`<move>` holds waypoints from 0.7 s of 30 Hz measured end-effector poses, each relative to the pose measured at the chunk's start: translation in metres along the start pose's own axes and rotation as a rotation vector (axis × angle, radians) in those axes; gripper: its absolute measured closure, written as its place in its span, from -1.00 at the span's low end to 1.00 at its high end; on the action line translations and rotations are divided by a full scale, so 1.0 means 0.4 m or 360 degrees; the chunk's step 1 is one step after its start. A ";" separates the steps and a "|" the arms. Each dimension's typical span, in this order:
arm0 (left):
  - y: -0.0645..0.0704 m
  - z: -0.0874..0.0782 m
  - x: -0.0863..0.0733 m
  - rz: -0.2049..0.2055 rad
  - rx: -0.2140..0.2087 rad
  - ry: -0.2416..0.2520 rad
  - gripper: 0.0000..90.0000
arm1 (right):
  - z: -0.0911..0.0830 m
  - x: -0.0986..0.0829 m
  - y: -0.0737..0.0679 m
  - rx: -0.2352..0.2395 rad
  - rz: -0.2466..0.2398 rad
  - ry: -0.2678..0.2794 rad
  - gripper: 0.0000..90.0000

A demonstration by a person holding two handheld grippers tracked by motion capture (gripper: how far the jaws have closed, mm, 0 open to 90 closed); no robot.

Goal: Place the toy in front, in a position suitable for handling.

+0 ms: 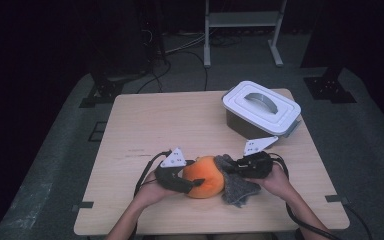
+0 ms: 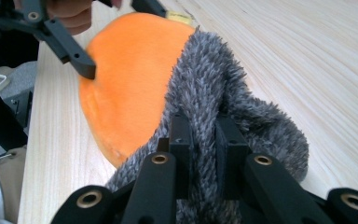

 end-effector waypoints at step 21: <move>0.032 0.011 0.007 0.0147 0.0010 -0.0036 -0.31 | -0.011 -0.003 0.031 -0.0038 0.0083 -0.0048 0.75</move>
Point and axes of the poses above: each handheld gripper's, and its own axes: z roughly forward along the jaws, x roughly out of its top, y roughly to its right, the point moved 3 cm from there along z, roughly forward along the jaws, and after that the axes turned 9 degrees about -x, right-handed, at the moved point
